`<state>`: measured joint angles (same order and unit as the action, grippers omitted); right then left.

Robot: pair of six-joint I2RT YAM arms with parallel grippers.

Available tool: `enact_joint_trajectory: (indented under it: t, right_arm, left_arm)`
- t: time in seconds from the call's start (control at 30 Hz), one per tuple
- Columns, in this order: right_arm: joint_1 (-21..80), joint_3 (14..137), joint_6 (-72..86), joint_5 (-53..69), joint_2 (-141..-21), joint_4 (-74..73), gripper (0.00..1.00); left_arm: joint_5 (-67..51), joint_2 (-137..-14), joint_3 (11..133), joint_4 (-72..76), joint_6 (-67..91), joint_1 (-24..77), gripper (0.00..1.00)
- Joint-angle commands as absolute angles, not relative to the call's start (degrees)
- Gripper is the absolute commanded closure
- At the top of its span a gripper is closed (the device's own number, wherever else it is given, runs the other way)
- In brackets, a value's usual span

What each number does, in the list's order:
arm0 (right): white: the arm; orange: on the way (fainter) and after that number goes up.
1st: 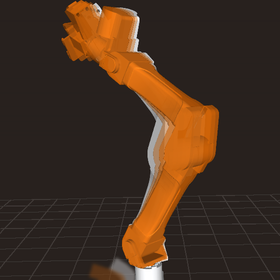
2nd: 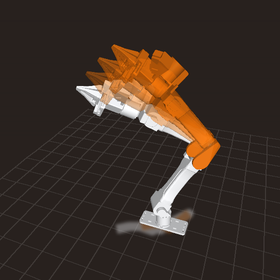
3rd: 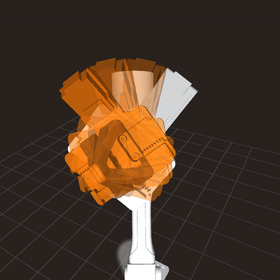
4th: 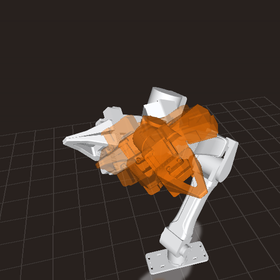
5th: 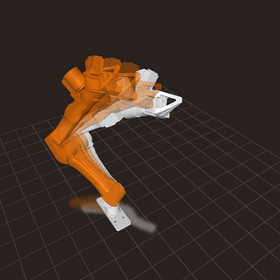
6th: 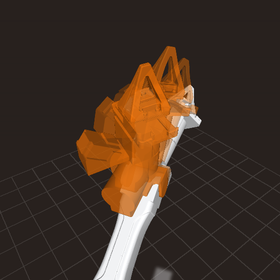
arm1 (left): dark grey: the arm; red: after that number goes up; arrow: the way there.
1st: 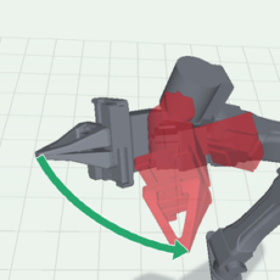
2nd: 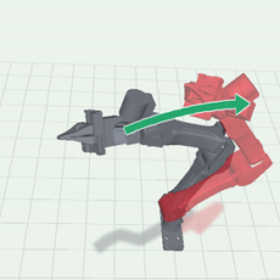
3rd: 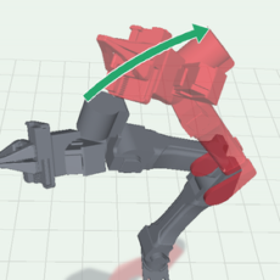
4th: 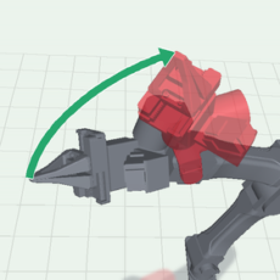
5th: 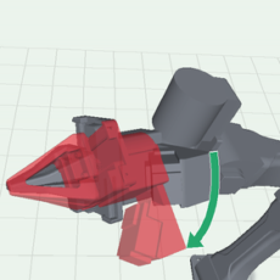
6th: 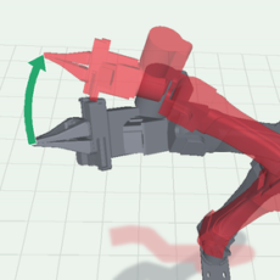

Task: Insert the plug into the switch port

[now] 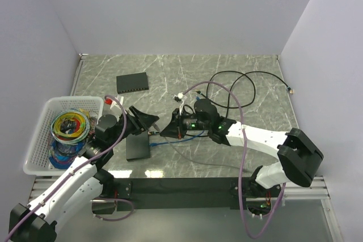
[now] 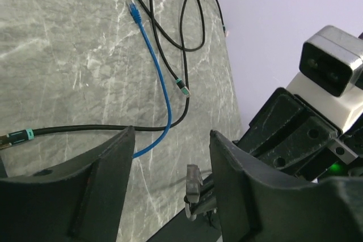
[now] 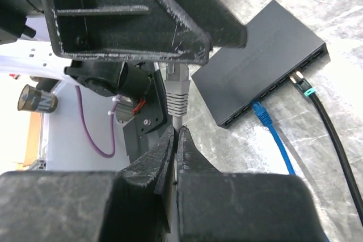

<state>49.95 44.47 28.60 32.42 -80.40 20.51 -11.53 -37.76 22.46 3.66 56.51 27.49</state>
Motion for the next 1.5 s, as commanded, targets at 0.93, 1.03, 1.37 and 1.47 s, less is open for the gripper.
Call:
enact_joint_trajectory:
  t: [0.93,1.03,1.37,1.47]
  right_arm:
    - [48.51,39.99,37.35,56.44,-84.02,43.68,1.0]
    - [48.51,39.9,36.39,52.32,-83.06,41.76,1.0]
    - [48.43,44.12,29.53,40.26,-79.98,28.74,1.0]
    - [48.52,45.79,29.27,39.46,-80.59,27.78,1.0]
  left_arm:
    - [-6.33,-32.08,29.71,-7.12,53.52,27.69,0.47]
    - [-6.85,-31.9,29.79,-7.64,53.88,27.77,0.48]
    - [-7.64,-31.38,28.74,-7.74,54.49,27.95,0.54]
    - [-7.91,-32.34,28.48,-6.95,54.49,28.04,0.55]
